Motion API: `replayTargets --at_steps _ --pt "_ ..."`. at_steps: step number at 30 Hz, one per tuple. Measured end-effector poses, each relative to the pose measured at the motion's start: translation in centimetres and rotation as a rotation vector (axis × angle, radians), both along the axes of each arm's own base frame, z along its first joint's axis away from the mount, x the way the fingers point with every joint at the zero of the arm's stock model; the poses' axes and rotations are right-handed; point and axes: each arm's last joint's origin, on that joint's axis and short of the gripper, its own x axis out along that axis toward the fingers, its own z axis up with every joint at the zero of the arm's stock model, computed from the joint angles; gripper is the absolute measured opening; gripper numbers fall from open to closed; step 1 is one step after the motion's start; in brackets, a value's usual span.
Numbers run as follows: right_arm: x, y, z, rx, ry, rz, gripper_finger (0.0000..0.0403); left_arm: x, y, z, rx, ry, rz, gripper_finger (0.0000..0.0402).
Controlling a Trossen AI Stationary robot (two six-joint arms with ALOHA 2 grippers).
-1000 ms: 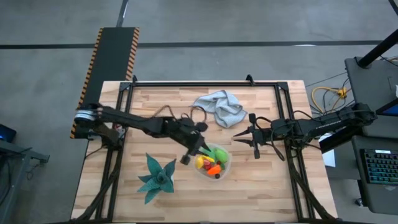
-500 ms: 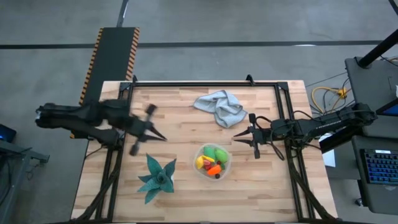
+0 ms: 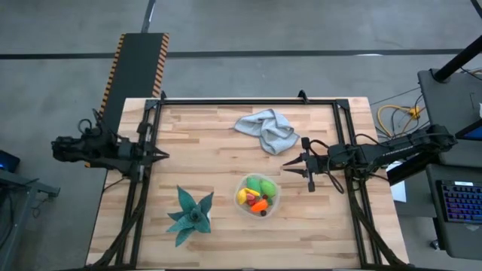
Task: Pick and placing Produce into tupperware
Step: Return to home position
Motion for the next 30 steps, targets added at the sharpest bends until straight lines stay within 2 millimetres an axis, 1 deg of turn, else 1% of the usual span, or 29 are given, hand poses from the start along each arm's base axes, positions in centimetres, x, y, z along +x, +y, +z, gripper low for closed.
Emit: replayTargets --at_steps 3,6,10,16,21,25,30 --pt "0.0 0.0 0.0 0.000 0.000 0.000 0.0063 0.0 0.0 -1.6 -0.004 -0.038 0.005 0.0000" --pt "0.0 0.0 0.0 0.000 -0.002 0.000 0.0063 0.5 0.1 -3.6 0.006 -0.021 0.080 0.0000" --pt "0.0 0.0 0.0 0.000 -0.002 0.000 0.0063 0.9 0.3 -5.3 -0.002 -0.028 0.174 0.0000" --pt "0.0 0.0 0.1 -0.033 -0.007 0.008 0.0063 0.7 0.5 -6.4 -0.024 -0.063 0.199 0.0000" --pt "0.1 0.0 0.3 -0.046 -0.030 0.012 0.0063 1.2 0.5 -8.1 -0.066 -0.016 0.201 0.0000" --pt "0.1 0.0 0.3 -0.065 -0.035 0.016 0.0063 1.8 0.5 -9.8 -0.110 0.039 0.215 0.0000" --pt "0.1 0.0 0.3 -0.071 -0.037 0.017 0.0063 2.1 0.6 -10.6 -0.121 0.011 0.225 0.0000"
